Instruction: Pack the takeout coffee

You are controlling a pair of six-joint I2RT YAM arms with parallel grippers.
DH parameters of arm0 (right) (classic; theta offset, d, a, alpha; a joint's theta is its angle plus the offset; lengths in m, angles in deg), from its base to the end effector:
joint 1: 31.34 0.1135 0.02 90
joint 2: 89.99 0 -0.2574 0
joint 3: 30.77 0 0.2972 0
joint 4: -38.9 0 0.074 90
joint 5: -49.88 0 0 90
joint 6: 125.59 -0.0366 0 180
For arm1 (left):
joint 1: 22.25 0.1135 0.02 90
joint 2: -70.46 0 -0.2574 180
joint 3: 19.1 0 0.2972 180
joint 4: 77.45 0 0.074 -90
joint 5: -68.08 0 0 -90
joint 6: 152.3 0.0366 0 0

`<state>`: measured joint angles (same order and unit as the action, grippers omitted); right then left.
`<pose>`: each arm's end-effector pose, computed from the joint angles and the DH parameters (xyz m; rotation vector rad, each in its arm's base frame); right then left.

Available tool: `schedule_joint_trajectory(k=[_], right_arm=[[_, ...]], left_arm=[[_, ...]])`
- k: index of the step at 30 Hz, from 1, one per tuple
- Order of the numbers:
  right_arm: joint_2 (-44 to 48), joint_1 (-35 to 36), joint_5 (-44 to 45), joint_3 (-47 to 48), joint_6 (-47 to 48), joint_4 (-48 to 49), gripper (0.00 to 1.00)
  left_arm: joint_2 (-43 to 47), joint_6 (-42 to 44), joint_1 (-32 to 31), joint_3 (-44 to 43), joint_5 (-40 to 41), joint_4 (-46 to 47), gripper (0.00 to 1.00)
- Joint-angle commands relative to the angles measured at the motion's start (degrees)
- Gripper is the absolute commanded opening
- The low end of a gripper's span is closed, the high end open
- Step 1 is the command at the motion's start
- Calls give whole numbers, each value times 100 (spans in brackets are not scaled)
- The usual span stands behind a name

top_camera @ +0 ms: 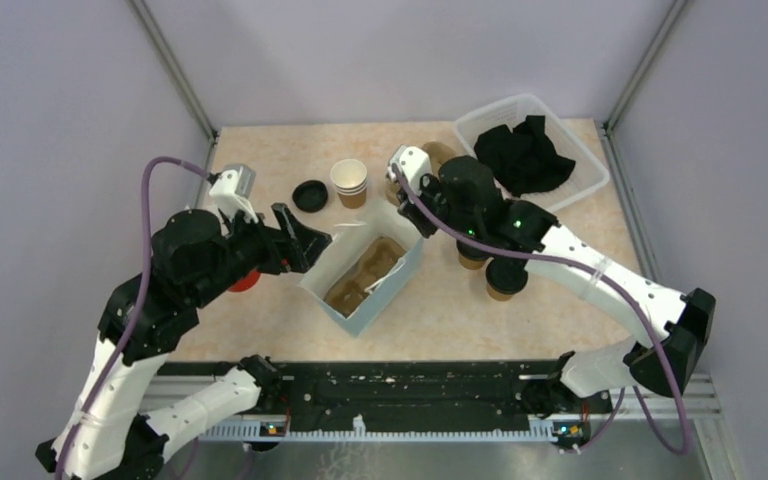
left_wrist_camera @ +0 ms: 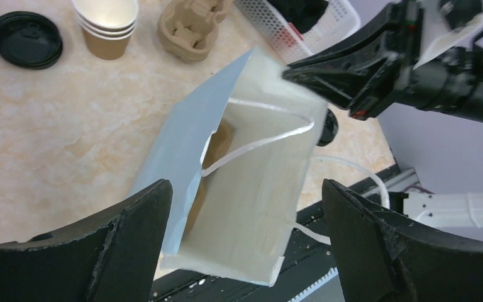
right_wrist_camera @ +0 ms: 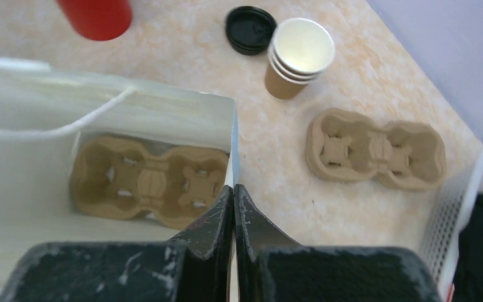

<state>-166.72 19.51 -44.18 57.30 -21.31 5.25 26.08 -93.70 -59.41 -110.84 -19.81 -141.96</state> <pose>0.2218 0.2766 0.3805 -1.1114 1.6522 0.4858 0.1148 -0.0853 0.4796 0.0714 1.9454 -0.7794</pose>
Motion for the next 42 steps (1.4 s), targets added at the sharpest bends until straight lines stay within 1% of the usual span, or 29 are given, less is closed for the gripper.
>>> schedule_joint_trajectory(k=[1, 3, 5, 8, 10, 12, 15, 20, 22, 27, 32, 34, 35, 36, 37, 40, 41, 42], right_arm=[[-287, 56, 1594, 1164, -1758, -1121, 0], [-368, 227, 2321, 1426, -2482, -1681, 0], [-437, 334, 2720, 1573, -3185, -2030, 0], [-451, 441, 2945, 1621, -3891, -2141, 0], [-489, 459, 3051, 1663, -4215, -2289, 0], [-565, 473, 3305, 1802, -4678, -2657, 0], [-496, 573, 3524, 1735, -5202, -2815, 0], [-311, 643, 3580, 1413, -5588, -2702, 0], [-281, 644, 3636, 1402, -5654, -2734, 0], [-271, 645, 3700, 1387, -5859, -2855, 0], [-201, 653, 3637, 1266, -5973, -2743, 0], [-181, 653, 3557, 1297, -5882, -2699, 1], [-168, 651, 3539, 1356, -5836, -2750, 8], [-141, 649, 3540, 1420, -5770, -2809, 16], [-70, 644, 3514, 1461, -5634, -2813, 26], [320, 614, 3553, 1634, -5127, -3038, 50], [462, 532, 3519, 1671, -4890, -3167, 55], [585, 410, 3480, 1681, -4769, -3357, 60]], left_arm=[[-545, -233, 3, -564, 747, -703, 95], [-932, -531, 0, -940, 1201, -1360, 94], [-1277, -650, 7, -1209, 1323, -1759, 92], [-1574, -733, 3, -1382, 1125, -1939, 90], [-1648, -849, 8, -1313, 984, -1930, 88], [-1754, -937, 6, -1309, 877, -2056, 84], [-1993, -1134, 6, -1324, 965, -2349, 77], [-2234, -1198, 0, -1363, 823, -2471, 62], [-2178, -1271, 7, -1220, 797, -2496, 61], [-2089, -1390, 8, -810, 602, -2447, 52], [-2172, -1320, 3, -661, 856, -2418, 43], [-2206, -1192, 8, -672, 980, -2281, 34], [-2256, -1137, 3, -713, 1097, -2247, 27], [-2311, -1073, 7, -761, 1225, -2217, 21], [-2359, -985, 6, -794, 1361, -2182, 17], [-2536, -727, 8, -992, 1873, -2210, 5], [-2575, -627, 8, -1052, 1971, -2204, 1], [-2599, -566, 6, -1092, 2038, -2202, 0]])
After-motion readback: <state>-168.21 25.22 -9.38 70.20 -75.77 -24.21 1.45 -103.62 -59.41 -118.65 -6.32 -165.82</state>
